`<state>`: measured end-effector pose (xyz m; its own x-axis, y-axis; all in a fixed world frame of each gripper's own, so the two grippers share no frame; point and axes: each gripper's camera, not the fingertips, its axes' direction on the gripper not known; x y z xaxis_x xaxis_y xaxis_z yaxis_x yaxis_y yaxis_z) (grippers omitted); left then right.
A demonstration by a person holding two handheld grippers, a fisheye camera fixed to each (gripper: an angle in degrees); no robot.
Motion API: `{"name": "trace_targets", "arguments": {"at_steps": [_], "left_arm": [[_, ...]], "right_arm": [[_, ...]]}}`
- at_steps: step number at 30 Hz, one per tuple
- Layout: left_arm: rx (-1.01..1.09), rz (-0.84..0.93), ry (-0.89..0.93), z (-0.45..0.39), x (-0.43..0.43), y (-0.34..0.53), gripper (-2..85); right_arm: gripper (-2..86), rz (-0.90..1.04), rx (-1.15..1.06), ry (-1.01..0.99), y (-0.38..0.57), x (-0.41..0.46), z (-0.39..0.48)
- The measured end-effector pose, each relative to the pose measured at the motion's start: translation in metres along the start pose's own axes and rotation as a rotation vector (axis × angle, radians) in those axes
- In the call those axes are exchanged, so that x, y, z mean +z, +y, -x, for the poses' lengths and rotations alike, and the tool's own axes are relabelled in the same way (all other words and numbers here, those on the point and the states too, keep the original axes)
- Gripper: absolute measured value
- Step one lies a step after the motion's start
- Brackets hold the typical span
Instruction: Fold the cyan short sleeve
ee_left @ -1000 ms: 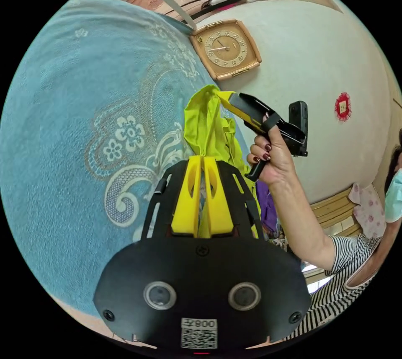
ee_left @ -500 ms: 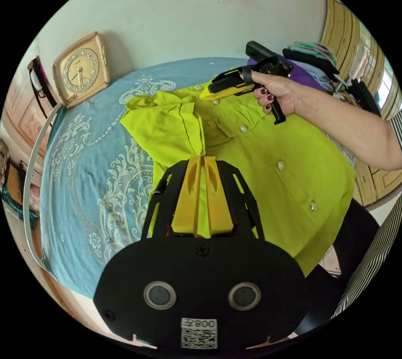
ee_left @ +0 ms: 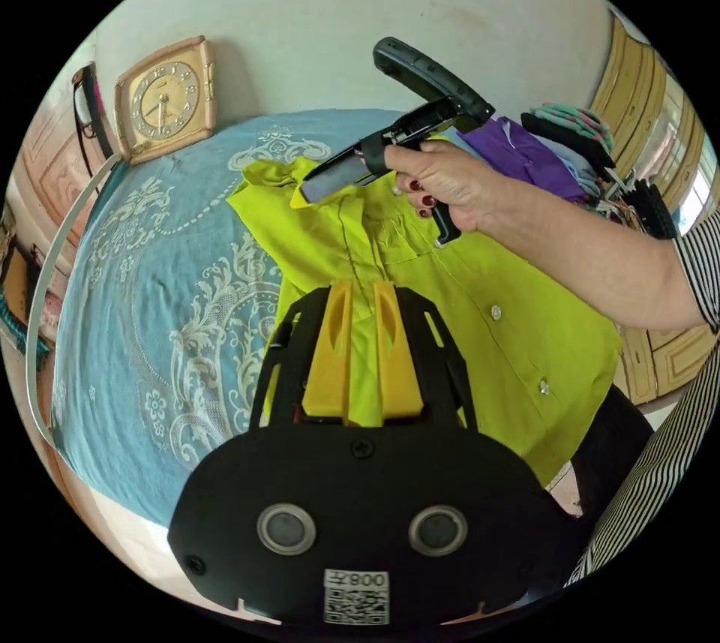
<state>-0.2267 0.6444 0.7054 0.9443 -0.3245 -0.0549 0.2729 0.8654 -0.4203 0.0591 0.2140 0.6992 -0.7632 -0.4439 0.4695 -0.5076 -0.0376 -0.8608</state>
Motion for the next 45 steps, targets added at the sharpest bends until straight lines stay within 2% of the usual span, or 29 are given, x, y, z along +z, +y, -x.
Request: {"name": "trace_targets", "arguments": {"at_steps": [5, 9, 11, 17, 24, 28, 30, 32, 35, 38, 41, 43, 45], "left_arm": [[-0.116, 0.145, -0.087, 0.027, 0.029, -0.015, 0.8], [-0.201, 0.098, -0.099, 0.044, 0.021, -0.021, 0.3], [-0.237, 0.085, -0.153, 0.051, 0.017, -0.021, 0.3], [-0.278, 0.043, -0.097, 0.060, 0.010, -0.025, 0.3], [-0.238, -0.072, -0.024, 0.054, -0.009, -0.042, 0.4], [-0.202, -0.103, -0.031, 0.064, -0.010, -0.068, 0.4], [-0.185, -0.054, 0.005, 0.085, 0.008, -0.100, 0.3], [-0.187, -0.013, 0.028, 0.103, 0.029, -0.125, 0.3], [-0.221, 0.058, -0.005, 0.132, 0.057, -0.159, 0.3], [-0.223, 0.102, 0.046, 0.149, 0.072, -0.177, 0.3], [-0.169, 0.125, 0.039, 0.149, 0.075, -0.185, 0.3], [-0.142, 0.154, 0.025, 0.148, 0.078, -0.188, 0.3], [-0.128, 0.170, 0.014, 0.150, 0.079, -0.191, 0.3]], "right_arm": [[0.1, 0.061, -0.075, 0.097, -0.043, 0.044, 0.013], [0.0, 0.138, -0.070, 0.203, -0.072, 0.078, 0.003], [0.0, 0.106, -0.055, 0.200, -0.077, 0.081, -0.002], [0.0, 0.062, -0.037, 0.126, -0.081, 0.092, -0.013], [0.0, -0.104, -0.095, -0.006, -0.026, 0.030, -0.010], [0.0, -0.019, -0.127, 0.006, 0.015, 0.032, -0.007], [0.0, 0.080, -0.102, 0.136, 0.029, 0.055, -0.016], [0.0, 0.142, -0.069, 0.169, 0.032, 0.069, -0.029], [0.0, 0.083, -0.028, 0.133, 0.040, 0.066, -0.040], [0.0, 0.008, -0.006, 0.150, 0.053, 0.054, -0.039], [0.1, -0.059, -0.052, 0.038, 0.078, 0.051, -0.015], [0.1, -0.054, -0.106, -0.007, 0.092, 0.068, 0.010], [0.1, 0.020, -0.164, 0.029, 0.101, 0.108, 0.037]]}}
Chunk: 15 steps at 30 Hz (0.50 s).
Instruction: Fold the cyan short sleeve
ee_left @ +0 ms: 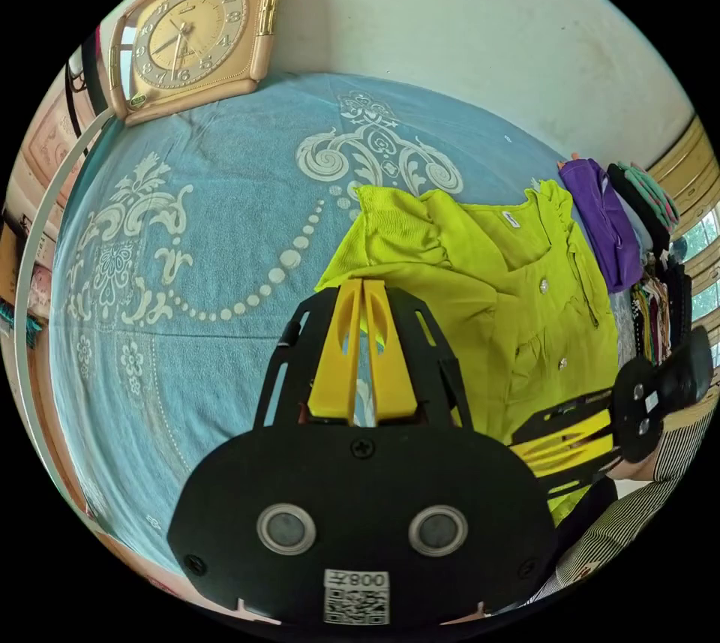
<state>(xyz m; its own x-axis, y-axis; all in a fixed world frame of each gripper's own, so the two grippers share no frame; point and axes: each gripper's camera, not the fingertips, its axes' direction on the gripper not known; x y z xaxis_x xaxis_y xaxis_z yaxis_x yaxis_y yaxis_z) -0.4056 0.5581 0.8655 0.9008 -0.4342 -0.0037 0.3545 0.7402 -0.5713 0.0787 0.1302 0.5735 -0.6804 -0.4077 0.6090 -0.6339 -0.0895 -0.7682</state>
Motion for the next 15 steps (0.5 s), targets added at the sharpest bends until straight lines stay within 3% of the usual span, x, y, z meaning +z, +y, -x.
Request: {"name": "trace_targets", "arguments": {"at_steps": [4, 11, 15], "left_arm": [[-0.008, 0.020, -0.033, 0.007, 0.001, -0.006, 0.3], [0.000, -0.044, -0.067, 0.008, -0.013, 0.015, 0.2], [0.092, -0.105, 0.023, -0.012, -0.033, 0.052, 0.2]], "right_arm": [[0.2, 0.153, -0.011, 0.008, 0.006, 0.057, 0.008], [0.2, 0.026, 0.046, -0.113, 0.049, 0.044, -0.011], [0.1, -0.131, 0.146, -0.004, 0.078, 0.008, -0.049]]}}
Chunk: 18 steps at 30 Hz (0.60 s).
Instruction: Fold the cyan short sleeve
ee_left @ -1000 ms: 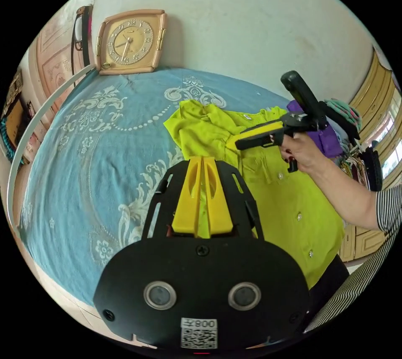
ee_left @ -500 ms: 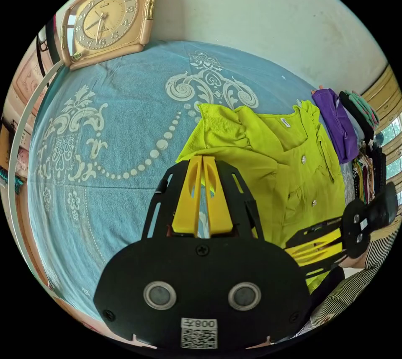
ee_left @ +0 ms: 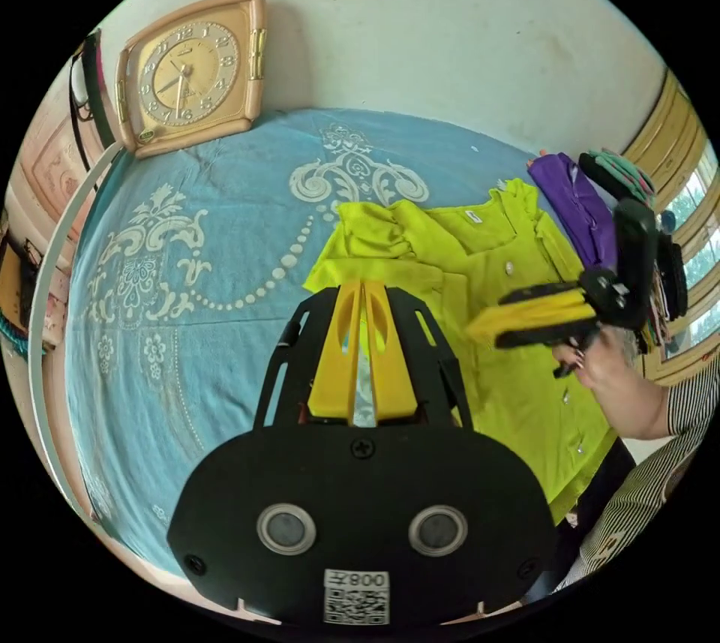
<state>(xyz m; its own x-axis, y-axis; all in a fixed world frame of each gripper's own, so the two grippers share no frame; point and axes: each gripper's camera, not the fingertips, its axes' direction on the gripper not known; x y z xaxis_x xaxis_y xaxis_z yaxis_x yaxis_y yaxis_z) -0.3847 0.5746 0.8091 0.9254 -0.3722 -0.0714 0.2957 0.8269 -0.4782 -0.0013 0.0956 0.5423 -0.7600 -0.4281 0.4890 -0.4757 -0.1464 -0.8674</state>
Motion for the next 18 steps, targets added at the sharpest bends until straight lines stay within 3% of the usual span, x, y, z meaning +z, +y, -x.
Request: {"name": "trace_targets", "arguments": {"at_steps": [6, 10, 13, 18], "left_arm": [[0.040, 0.125, -0.049, -0.024, 0.019, 0.061, 0.3], [-0.069, -0.017, 0.092, -0.014, -0.004, 0.089, 0.3], [-0.079, -0.071, 0.135, -0.024, -0.017, 0.117, 0.3], [-0.056, 0.056, 0.106, -0.035, 0.005, 0.160, 0.3]], "right_arm": [[0.0, 0.073, 0.132, 0.078, 0.014, 0.025, -0.071], [0.0, 0.015, 0.151, 0.017, 0.038, 0.017, -0.080], [0.1, -0.052, 0.126, -0.013, 0.077, -0.004, -0.070], [0.1, -0.136, 0.203, 0.131, 0.207, -0.074, -0.077]]}}
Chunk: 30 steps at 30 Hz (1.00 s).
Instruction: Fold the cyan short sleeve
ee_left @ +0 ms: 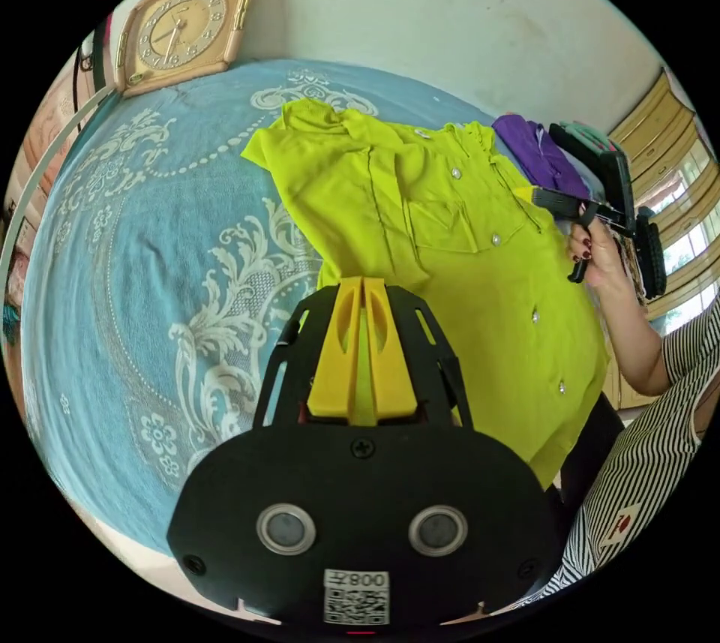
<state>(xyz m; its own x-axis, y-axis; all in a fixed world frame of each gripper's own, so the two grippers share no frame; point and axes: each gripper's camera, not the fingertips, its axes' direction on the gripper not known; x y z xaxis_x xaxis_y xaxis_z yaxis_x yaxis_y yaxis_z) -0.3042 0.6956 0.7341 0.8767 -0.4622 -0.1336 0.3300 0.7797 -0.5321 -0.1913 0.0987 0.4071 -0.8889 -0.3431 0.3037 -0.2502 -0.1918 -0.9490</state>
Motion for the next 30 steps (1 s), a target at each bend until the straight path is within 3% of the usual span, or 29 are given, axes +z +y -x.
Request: {"name": "trace_targets", "arguments": {"at_steps": [5, 8, 9, 15, 20, 25, 30], "left_arm": [[-0.055, -0.101, 0.049, 0.005, -0.014, 0.025, 0.3], [-0.047, 0.013, 0.011, 0.006, 0.005, 0.033, 0.3], [-0.067, -0.031, 0.019, 0.008, 0.002, 0.041, 0.3], [-0.083, -0.101, 0.064, 0.002, -0.028, 0.088, 0.2], [-0.183, -0.049, 0.169, -0.003, -0.034, 0.164, 0.2], [-0.310, 0.006, 0.294, -0.018, -0.046, 0.249, 0.2], [-0.455, -0.109, 0.499, -0.027, -0.073, 0.335, 0.2]], "right_arm": [[0.1, -0.050, 0.160, 0.263, 0.091, -0.070, -0.050], [0.1, 0.027, 0.223, 0.364, 0.122, -0.066, -0.081], [0.1, 0.075, 0.247, 0.381, 0.130, -0.055, -0.093], [0.1, -0.002, 0.266, 0.341, 0.162, -0.066, -0.101], [0.1, -0.011, 0.316, 0.304, 0.223, -0.096, -0.102], [0.1, 0.051, 0.421, 0.241, 0.314, -0.127, -0.100], [0.2, 0.150, 0.467, 0.259, 0.404, -0.159, -0.080]]}}
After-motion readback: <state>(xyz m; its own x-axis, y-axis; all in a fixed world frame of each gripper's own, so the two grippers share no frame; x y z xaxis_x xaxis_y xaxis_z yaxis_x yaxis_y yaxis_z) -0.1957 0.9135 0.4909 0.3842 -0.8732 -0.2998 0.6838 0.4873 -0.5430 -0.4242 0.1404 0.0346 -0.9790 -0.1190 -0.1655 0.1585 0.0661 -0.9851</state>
